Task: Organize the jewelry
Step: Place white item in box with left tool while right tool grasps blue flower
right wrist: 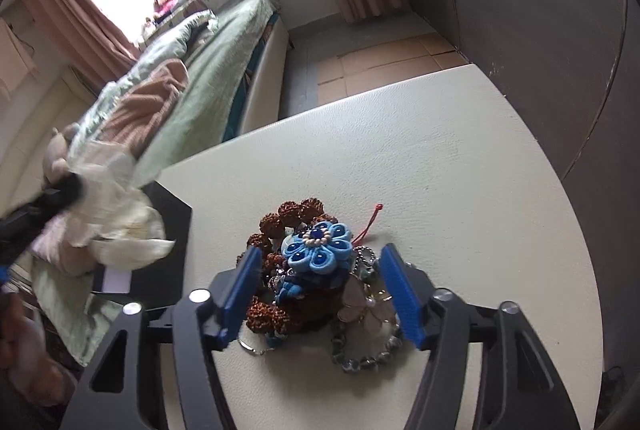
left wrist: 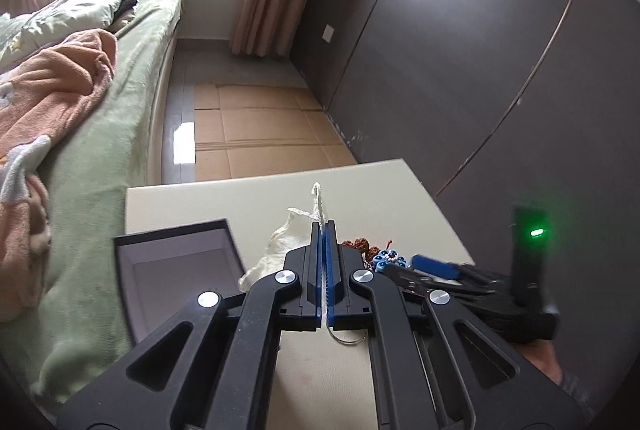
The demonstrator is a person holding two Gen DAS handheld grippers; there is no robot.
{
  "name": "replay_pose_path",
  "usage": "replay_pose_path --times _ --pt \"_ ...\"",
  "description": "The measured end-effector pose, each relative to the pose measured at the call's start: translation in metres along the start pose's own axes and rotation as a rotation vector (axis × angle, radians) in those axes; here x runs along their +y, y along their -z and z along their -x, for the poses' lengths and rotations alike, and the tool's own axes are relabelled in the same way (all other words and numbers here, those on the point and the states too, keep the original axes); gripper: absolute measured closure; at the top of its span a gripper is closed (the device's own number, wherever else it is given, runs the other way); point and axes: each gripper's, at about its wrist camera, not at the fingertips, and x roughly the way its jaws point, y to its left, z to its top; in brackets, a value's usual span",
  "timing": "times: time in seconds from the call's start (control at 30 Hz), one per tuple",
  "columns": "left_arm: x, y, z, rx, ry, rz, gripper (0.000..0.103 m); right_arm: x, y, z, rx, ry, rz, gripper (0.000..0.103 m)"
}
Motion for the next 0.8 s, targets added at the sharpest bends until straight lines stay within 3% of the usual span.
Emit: replay_pose_path --times 0.1,0.2,0.57,0.6,0.67,0.7,0.8 --pt "0.014 -0.002 0.017 -0.028 0.024 0.025 0.100 0.000 0.001 0.001 -0.019 0.015 -0.021 0.075" --pt "0.030 -0.001 0.026 -0.033 0.027 0.055 0.100 0.001 0.000 0.009 -0.055 0.023 -0.032 0.085" --pt "0.073 0.003 0.032 -0.027 0.071 0.122 0.097 0.024 -0.001 0.057 -0.203 -0.021 -0.054 0.090" --pt "0.075 0.003 0.030 -0.017 0.065 0.121 0.091 0.027 -0.002 0.060 -0.211 -0.029 -0.051 0.090" --pt "0.080 0.003 0.030 -0.015 0.042 0.137 0.028 0.033 -0.003 0.065 -0.227 -0.044 -0.043 0.090" --pt "0.083 0.003 0.034 -0.037 0.032 0.151 0.024 0.037 -0.003 0.067 -0.233 -0.055 -0.036 0.090" --pt "0.088 0.004 0.047 -0.059 0.033 0.157 0.023 0.049 -0.003 0.072 -0.250 -0.083 -0.011 0.090"
